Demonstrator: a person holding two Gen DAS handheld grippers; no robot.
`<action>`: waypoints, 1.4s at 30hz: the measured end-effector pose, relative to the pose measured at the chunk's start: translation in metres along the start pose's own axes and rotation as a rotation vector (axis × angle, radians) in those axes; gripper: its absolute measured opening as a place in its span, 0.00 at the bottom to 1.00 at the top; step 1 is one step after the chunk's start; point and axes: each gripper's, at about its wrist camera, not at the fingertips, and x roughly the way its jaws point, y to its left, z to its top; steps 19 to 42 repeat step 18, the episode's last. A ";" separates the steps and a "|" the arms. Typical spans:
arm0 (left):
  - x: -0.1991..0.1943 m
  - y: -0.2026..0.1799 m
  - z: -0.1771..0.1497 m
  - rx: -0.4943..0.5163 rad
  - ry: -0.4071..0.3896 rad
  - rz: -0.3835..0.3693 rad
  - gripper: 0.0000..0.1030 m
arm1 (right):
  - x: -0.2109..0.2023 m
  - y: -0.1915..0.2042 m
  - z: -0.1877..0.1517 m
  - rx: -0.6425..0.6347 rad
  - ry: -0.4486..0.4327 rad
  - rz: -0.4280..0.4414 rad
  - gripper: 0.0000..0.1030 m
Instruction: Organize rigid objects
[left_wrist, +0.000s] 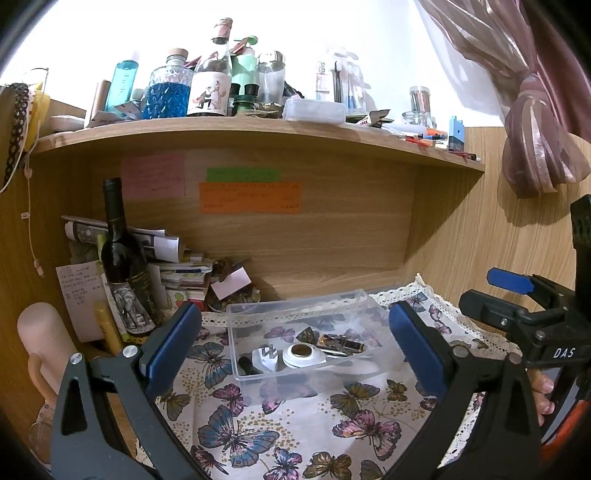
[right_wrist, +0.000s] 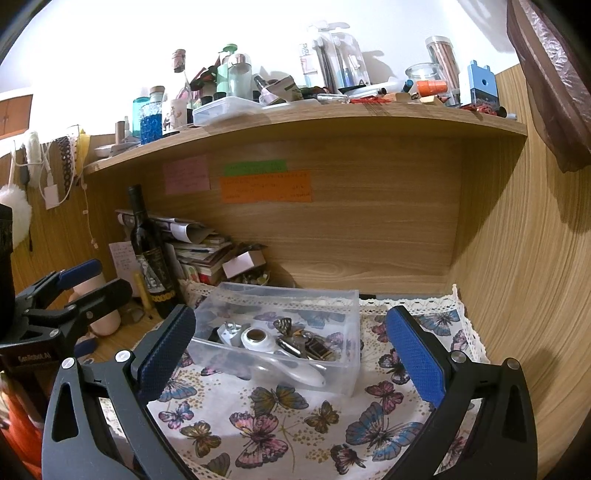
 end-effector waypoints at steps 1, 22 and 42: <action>0.000 0.000 0.000 -0.001 0.000 -0.001 1.00 | 0.000 0.000 0.000 -0.001 0.000 0.001 1.00; 0.007 0.002 -0.003 0.002 0.024 -0.018 1.00 | 0.002 -0.001 -0.001 -0.001 0.004 -0.001 1.00; 0.007 0.002 -0.003 0.002 0.024 -0.018 1.00 | 0.002 -0.001 -0.001 -0.001 0.004 -0.001 1.00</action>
